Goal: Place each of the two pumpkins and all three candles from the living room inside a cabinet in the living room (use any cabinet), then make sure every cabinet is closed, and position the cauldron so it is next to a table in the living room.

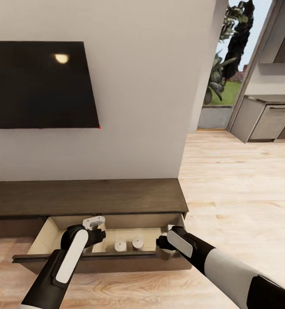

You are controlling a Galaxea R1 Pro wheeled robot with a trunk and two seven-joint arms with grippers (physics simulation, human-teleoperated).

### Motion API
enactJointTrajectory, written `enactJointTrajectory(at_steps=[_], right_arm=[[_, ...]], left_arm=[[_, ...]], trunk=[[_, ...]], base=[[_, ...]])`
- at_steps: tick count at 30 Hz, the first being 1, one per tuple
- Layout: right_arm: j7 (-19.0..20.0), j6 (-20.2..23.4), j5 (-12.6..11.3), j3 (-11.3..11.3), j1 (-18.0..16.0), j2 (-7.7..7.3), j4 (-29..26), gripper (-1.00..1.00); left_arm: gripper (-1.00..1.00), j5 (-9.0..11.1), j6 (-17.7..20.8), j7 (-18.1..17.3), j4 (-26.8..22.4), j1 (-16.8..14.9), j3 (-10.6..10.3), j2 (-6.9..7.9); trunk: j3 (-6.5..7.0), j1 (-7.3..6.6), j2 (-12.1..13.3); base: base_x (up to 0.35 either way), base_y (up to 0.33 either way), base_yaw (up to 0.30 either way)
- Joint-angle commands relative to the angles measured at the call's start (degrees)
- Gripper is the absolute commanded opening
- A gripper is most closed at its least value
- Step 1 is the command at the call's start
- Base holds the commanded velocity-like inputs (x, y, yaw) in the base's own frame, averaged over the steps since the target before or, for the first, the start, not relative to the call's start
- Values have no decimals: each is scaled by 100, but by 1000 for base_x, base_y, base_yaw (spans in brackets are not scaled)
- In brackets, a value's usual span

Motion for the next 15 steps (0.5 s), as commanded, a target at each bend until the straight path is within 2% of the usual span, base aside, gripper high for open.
enactJointTrajectory(at_steps=[1, 6, 15], right_arm=[[-41, -3, -15, 38, -8, -7, -12, -100], [-15, -13, 69, -12, -7, -59, 3, -100], [13, -9, 68, -32, -7, -87, 3, -100]], left_arm=[[100, 52, 12, 60, -3, -5, -36, 0], [100, 50, 10, 60, 14, -6, -92, 0], [100, 50, 10, 60, 15, -6, -83, 8]], trunk=[[-6, 4, -4], [-6, 4, -4], [-6, 4, -4]], base=[[309, -120, 0], [230, -102, 0], [100, -3, 0]])
